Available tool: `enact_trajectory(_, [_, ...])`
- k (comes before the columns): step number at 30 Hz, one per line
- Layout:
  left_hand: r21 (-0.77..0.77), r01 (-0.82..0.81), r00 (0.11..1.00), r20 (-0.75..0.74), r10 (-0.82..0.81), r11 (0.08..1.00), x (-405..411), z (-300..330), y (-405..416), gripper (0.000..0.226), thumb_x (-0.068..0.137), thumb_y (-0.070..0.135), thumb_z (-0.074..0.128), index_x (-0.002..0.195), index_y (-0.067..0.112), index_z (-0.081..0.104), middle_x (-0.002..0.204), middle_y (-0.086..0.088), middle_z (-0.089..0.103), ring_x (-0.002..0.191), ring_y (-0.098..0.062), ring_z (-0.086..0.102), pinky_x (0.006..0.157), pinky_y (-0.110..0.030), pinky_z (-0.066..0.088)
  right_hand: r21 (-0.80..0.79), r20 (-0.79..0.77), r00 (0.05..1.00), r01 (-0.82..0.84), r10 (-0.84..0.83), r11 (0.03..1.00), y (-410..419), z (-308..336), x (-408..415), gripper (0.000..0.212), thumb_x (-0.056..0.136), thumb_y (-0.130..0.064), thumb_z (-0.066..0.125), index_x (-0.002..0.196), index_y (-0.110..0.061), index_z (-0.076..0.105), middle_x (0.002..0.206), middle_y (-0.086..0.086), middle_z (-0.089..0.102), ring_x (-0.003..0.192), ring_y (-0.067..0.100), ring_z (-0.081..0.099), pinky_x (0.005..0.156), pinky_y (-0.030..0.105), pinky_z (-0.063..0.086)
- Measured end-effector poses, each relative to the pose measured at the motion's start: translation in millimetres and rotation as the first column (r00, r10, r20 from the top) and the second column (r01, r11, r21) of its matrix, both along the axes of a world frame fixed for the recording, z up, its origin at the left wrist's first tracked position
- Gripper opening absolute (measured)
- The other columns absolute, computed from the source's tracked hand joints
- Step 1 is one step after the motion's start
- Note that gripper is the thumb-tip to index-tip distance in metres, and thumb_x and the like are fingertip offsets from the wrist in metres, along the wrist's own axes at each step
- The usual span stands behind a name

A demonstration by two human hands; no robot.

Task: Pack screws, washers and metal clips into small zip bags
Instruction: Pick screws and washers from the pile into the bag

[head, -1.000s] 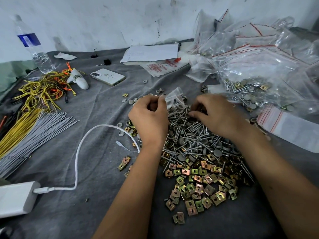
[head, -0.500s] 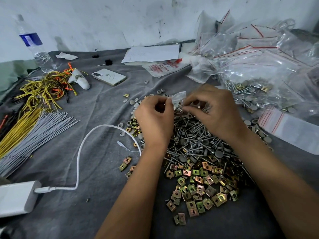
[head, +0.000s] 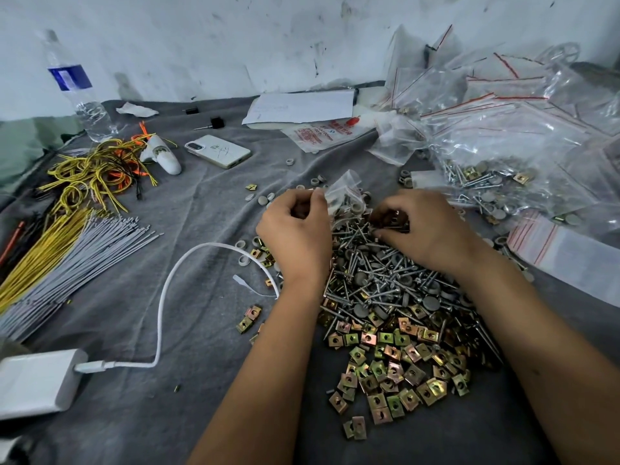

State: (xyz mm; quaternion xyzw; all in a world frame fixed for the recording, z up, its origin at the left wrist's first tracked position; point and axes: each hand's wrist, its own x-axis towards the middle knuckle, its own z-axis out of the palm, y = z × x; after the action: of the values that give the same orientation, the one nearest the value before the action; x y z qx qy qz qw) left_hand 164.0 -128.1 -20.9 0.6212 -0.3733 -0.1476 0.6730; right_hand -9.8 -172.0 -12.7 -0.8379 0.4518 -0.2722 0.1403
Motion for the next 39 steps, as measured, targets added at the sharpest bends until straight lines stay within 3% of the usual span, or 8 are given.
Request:
enact_trajectory(6, [-0.009, -0.009, 0.999, -0.053, 0.008, 1.000, 0, 1, 0, 0.024, 0.092, 0.014, 0.074, 0.069, 0.017, 0.073, 0.048, 0.016, 0.051, 0.047, 0.000, 0.046, 0.050, -0.010, 0.035, 0.002, 0.011, 1.000, -0.019, 0.019, 1.000, 4, 3, 1, 0.015, 0.081, -0.015, 0.085, 0.092, -0.023, 0.078, 0.087, -0.011, 0.070, 0.080, -0.002, 0.062, 0.075, 0.024, 0.051])
enact_trajectory(12, [-0.001, 0.004, 0.999, 0.045, -0.004, 1.000, -2, 1, 2, 0.023, 0.092, 0.016, 0.075, 0.070, 0.021, 0.072, 0.054, 0.016, 0.058, 0.053, -0.001, 0.052, 0.053, -0.014, 0.039, -0.046, 0.210, 0.977, 0.029, -0.019, 0.999, 7, 7, 0, 0.017, 0.082, -0.011, 0.084, 0.097, -0.017, 0.078, 0.083, -0.016, 0.069, 0.082, -0.004, 0.064, 0.067, 0.003, 0.043])
enact_trajectory(16, [-0.012, 0.015, 0.985, 0.172, -0.013, 1.000, -4, 0, 4, 0.013, 0.091, 0.018, 0.075, 0.079, 0.022, 0.075, 0.072, 0.006, 0.071, 0.069, -0.010, 0.066, 0.067, -0.034, 0.056, -0.082, 0.321, 0.947, -0.001, 0.028, 0.997, 12, 10, 2, 0.034, 0.081, -0.012, 0.084, 0.111, -0.018, 0.069, 0.082, -0.007, 0.071, 0.075, 0.007, 0.065, 0.067, 0.014, 0.050])
enact_trajectory(20, [-0.037, 0.016, 0.977, 0.213, -0.008, 0.999, -4, -2, 4, 0.010, 0.090, 0.018, 0.076, 0.080, 0.019, 0.077, 0.074, 0.006, 0.071, 0.071, -0.012, 0.067, 0.071, -0.040, 0.058, -0.164, 0.423, 0.904, 0.001, 0.069, 0.987, 17, 14, 3, 0.020, 0.084, -0.009, 0.082, 0.099, -0.010, 0.069, 0.084, 0.000, 0.069, 0.076, 0.016, 0.065, 0.068, 0.029, 0.054])
enact_trajectory(28, [-0.070, 0.038, 0.951, 0.308, -0.014, 0.997, -5, -3, 3, 0.010, 0.088, 0.017, 0.078, 0.079, 0.015, 0.078, 0.072, 0.005, 0.069, 0.069, -0.010, 0.064, 0.067, -0.036, 0.055, -0.343, 0.280, 0.958, 0.041, 0.061, 0.938, 21, 12, 17, 0.014, 0.080, -0.010, 0.085, 0.087, -0.008, 0.074, 0.082, -0.004, 0.065, 0.075, 0.007, 0.057, 0.069, 0.016, 0.046])
enact_trajectory(32, [-0.036, 0.046, 0.970, 0.241, -0.036, 0.998, -4, -2, 3, 0.011, 0.090, 0.017, 0.076, 0.079, 0.015, 0.078, 0.072, 0.005, 0.071, 0.069, -0.012, 0.066, 0.068, -0.036, 0.056, -0.321, 0.284, 0.957, 0.043, 0.053, 0.946, 19, 11, 15, 0.011, 0.082, -0.010, 0.084, 0.091, -0.010, 0.078, 0.085, -0.005, 0.069, 0.075, -0.003, 0.057, 0.071, 0.009, 0.045])
enact_trajectory(36, [0.001, 0.023, 0.994, 0.110, -0.023, 1.000, -3, 0, 2, 0.017, 0.092, 0.016, 0.074, 0.075, 0.017, 0.075, 0.062, 0.011, 0.065, 0.056, -0.001, 0.056, 0.057, -0.017, 0.043, -0.300, 0.367, 0.930, 0.103, 0.016, 0.948, 16, 14, 5, 0.007, 0.088, -0.014, 0.079, 0.095, -0.012, 0.077, 0.083, -0.007, 0.069, 0.076, -0.007, 0.061, 0.069, 0.006, 0.045])
enact_trajectory(39, [0.015, -0.003, 1.000, -0.012, 0.003, 1.000, -2, 1, 0, 0.019, 0.092, 0.016, 0.074, 0.074, 0.012, 0.077, 0.055, 0.011, 0.057, 0.048, 0.000, 0.046, 0.050, -0.010, 0.034, -0.168, 0.244, 0.970, 0.040, 0.002, 0.985, 12, 14, -2, 0.009, 0.089, -0.024, 0.079, 0.092, -0.015, 0.077, 0.078, -0.012, 0.067, 0.070, -0.009, 0.060, 0.065, 0.004, 0.044])
